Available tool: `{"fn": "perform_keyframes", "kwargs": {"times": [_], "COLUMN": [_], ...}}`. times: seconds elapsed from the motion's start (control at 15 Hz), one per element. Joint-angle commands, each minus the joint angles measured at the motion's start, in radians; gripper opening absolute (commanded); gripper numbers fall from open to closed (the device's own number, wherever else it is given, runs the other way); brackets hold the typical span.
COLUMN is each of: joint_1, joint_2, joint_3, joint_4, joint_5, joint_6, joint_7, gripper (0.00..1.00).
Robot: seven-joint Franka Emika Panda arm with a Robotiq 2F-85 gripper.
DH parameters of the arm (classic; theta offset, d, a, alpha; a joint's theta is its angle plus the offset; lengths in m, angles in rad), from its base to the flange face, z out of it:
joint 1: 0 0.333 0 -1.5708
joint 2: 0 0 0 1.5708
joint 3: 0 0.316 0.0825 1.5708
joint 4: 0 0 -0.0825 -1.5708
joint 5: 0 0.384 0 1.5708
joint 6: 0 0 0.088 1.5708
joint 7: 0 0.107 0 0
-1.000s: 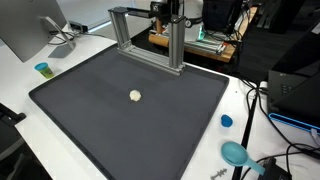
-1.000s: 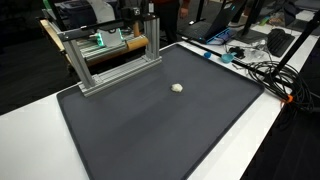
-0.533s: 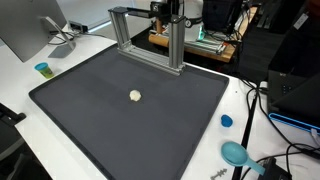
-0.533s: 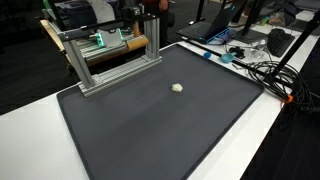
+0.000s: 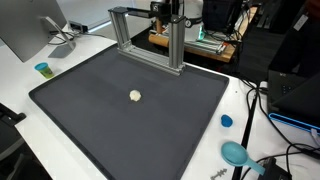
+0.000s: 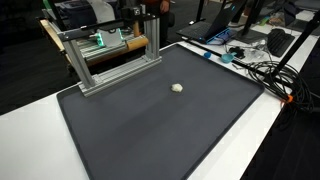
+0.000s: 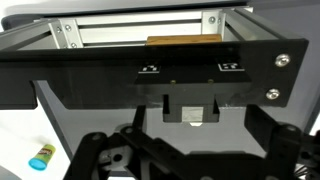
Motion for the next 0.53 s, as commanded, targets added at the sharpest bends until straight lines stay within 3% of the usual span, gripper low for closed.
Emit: {"fn": "perform_keyframes", "kwargs": {"times": [0.0, 0.47], "joint_1": [0.015, 0.02], "joint_2": [0.05, 0.055], "joint_3": [-0.022, -0.028], "joint_4": [0.007, -0.001], "joint_5": [0.014, 0.012], "joint_6": [0.036, 0.026], "joint_7": [-0.007, -0.015], "gripper": [1.0, 1.0]}}
